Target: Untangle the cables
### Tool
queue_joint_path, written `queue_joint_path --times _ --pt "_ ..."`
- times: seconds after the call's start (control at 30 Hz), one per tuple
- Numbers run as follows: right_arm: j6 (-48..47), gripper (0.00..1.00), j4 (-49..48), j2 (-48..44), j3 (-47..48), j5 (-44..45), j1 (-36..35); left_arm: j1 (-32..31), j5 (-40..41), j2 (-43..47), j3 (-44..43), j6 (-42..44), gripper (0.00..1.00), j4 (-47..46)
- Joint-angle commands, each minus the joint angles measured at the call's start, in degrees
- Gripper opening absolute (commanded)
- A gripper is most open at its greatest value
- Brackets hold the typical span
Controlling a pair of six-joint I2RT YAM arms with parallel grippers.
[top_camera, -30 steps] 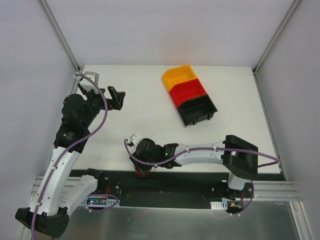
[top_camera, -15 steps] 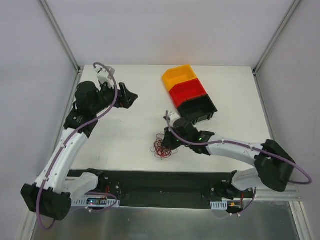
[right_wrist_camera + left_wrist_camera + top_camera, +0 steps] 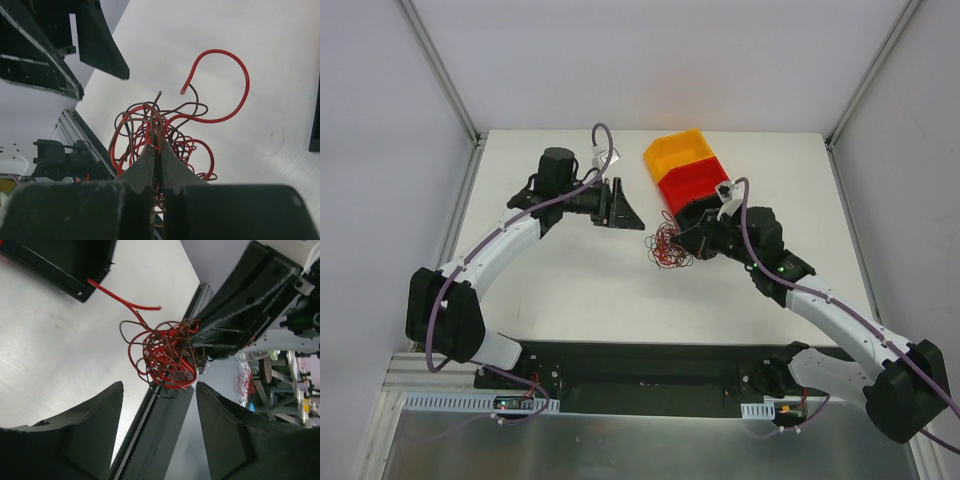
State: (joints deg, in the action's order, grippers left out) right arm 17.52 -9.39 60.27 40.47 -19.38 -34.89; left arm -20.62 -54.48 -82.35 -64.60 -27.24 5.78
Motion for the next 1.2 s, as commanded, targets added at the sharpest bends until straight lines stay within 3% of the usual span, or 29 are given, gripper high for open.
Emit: queue_joint_path --times 0.0,0.23,0.53,0.7,0.77,0.83,1.03,1.1,1.17 --pt "2.2 0.01 -4.1 -2.9 0.1 -3.6 1.6 -2.0 -6.9 -0.2 -2.4 -1.1 0.56 -2.2" --pt "2.8 0.01 -5.1 -3.9 -0.7 -3.7 2.0 -4.3 -8.0 -2.1 -2.6 -1.5 0.51 -1.9" --pt "4.4 0.01 -6.8 -4.6 -0.8 -3.8 2.0 -5.9 -7.0 -4.1 -4.6 1.1 0.27 2.2" --pt "4.3 0.01 -6.9 -5.6 -1.4 -2.7 2.1 -6.8 -7.9 -4.2 -5.0 2.7 0.37 3.4" --pt "4.3 0.01 -6.8 -5.7 -1.4 -2.5 2.0 -7.2 -7.7 -3.9 -5.0 3.4 0.37 3.6" --pt "4.1 0.02 -6.6 -6.1 -1.4 -2.2 2.0 -7.5 -7.2 -4.0 -5.2 3.6 0.31 4.0" --pt "1.1 0.23 -2.5 -6.7 -1.4 0.9 2.0 -7.5 -1.3 -0.4 -5.4 6.8 0.0 5.6" --pt "-0.9 0.33 5.1 -6.4 -1.1 7.6 2.0 -7.6 4.2 4.6 -4.4 9.4 0.0 5.6" --pt "-2.7 0.36 15.1 -4.9 -0.6 14.4 2.0 -7.8 8.5 8.6 -3.5 12.3 0.0 5.5"
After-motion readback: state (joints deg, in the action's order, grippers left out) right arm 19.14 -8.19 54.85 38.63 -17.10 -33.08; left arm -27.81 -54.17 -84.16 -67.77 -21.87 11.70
